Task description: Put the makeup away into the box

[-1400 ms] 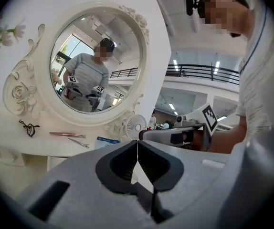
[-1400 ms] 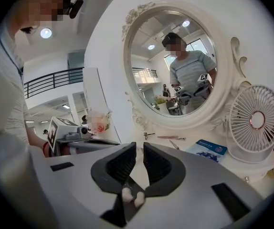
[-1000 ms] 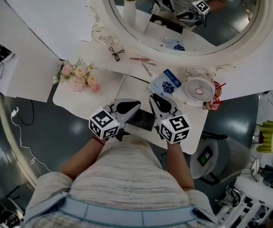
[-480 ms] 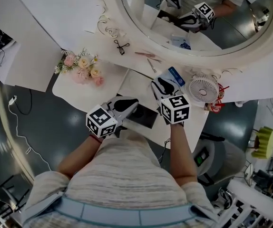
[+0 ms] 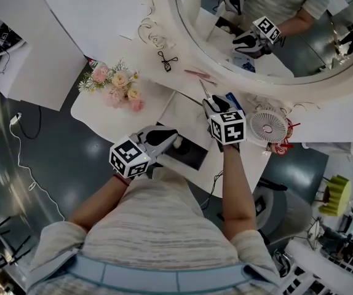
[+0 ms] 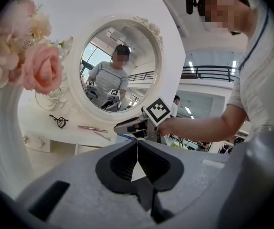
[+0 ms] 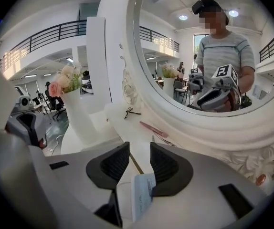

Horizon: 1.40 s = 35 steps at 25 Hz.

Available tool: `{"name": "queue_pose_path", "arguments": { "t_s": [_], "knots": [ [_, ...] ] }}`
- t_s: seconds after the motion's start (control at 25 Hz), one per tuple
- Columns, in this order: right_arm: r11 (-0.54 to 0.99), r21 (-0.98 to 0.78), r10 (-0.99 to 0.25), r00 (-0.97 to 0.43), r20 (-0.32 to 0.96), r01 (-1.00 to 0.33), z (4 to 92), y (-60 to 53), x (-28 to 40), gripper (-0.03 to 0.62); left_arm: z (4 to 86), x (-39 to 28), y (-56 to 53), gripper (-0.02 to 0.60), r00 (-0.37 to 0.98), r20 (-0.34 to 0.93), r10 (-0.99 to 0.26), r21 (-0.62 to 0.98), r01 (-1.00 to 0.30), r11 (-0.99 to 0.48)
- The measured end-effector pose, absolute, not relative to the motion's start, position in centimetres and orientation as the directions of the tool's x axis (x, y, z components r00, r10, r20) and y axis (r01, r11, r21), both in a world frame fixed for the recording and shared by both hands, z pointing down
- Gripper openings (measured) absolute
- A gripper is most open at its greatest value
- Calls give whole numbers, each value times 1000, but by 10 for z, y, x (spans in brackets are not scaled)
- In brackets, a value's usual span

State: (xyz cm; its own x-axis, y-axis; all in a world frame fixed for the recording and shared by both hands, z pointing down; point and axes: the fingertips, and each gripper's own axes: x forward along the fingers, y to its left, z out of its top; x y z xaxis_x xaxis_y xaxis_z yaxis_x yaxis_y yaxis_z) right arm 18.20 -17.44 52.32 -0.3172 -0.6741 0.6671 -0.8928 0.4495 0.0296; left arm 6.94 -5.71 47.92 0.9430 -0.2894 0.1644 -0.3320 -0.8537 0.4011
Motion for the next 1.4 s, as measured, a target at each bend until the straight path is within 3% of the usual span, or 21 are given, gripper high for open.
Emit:
{"name": "queue_pose_path", "arguments": {
  "t_s": [0.56, 1.16, 1.4],
  "knots": [
    [457, 120, -585, -196, 787, -882, 577, -203, 200, 98, 488, 53, -58, 14, 934, 202, -296, 397, -354, -847],
    [443, 107, -559, -181, 809, -890, 593, -211, 203, 97, 488, 49, -59, 14, 931, 217, -294, 386, -359, -850],
    [444, 94, -548, -188, 815, -891, 595, -209, 198, 43, 487, 51, -59, 14, 930, 218, -296, 382, -360, -851]
  ]
}}
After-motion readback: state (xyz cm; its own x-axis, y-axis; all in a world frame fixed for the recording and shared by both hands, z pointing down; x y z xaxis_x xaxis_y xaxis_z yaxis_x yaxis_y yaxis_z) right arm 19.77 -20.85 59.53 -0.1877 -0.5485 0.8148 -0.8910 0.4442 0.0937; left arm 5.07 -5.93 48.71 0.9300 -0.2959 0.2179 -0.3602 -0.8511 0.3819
